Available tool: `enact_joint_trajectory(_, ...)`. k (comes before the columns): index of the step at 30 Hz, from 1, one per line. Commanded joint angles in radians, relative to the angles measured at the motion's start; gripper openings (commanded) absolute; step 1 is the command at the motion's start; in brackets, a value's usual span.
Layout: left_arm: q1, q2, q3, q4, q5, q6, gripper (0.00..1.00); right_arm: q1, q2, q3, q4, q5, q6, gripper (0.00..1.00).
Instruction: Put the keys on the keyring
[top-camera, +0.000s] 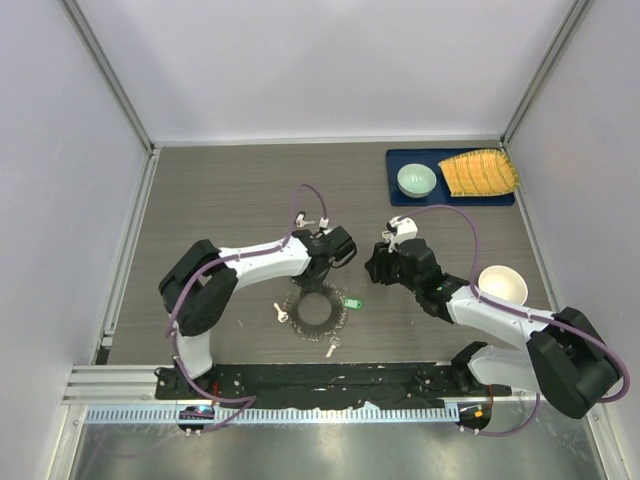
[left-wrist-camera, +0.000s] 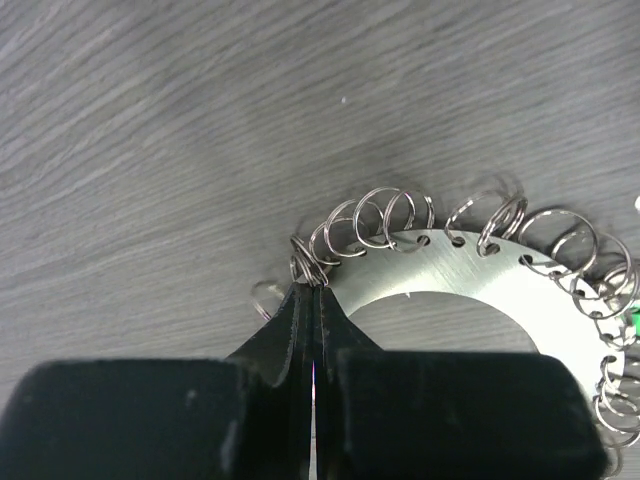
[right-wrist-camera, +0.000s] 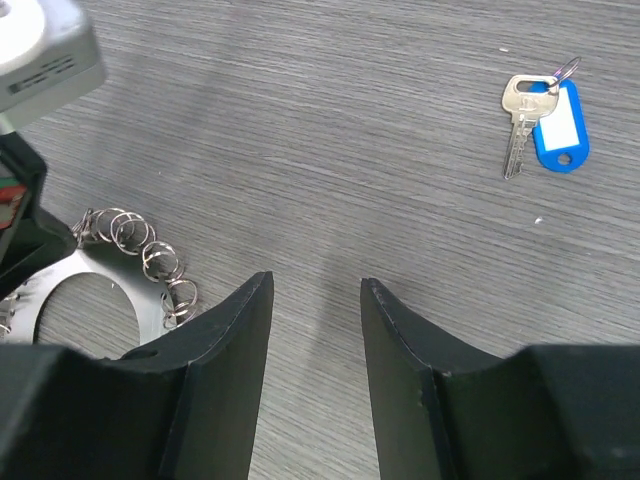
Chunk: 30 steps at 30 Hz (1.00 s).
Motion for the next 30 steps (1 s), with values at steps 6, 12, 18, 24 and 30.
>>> enact_joint_trajectory(6, 0.019, 0.038, 0.089, -0.024, 0.041, 0.042, 0.10, -0.002, -0.023, -0.004, 0.016, 0.017, -0.016, 0.47)
enact_joint_trajectory(12, 0.019, 0.005, 0.054, 0.013, 0.026, -0.004, 0.39, -0.002, -0.019, -0.005, 0.020, 0.009, -0.017, 0.47)
enact_joint_trajectory(18, 0.008, -0.091, -0.041, 0.136, 0.004, -0.027, 0.47, -0.002, -0.032, -0.016, 0.025, 0.005, -0.017, 0.47)
enact_joint_trajectory(24, -0.044, -0.186, -0.147, 0.266, -0.126, -0.058, 0.37, -0.002, -0.034, -0.027, 0.043, 0.000, -0.013, 0.47)
enact_joint_trajectory(30, -0.065, -0.163, -0.159, 0.295, -0.169, -0.032, 0.29, -0.002, -0.034, -0.028, 0.046, -0.004, -0.013, 0.47)
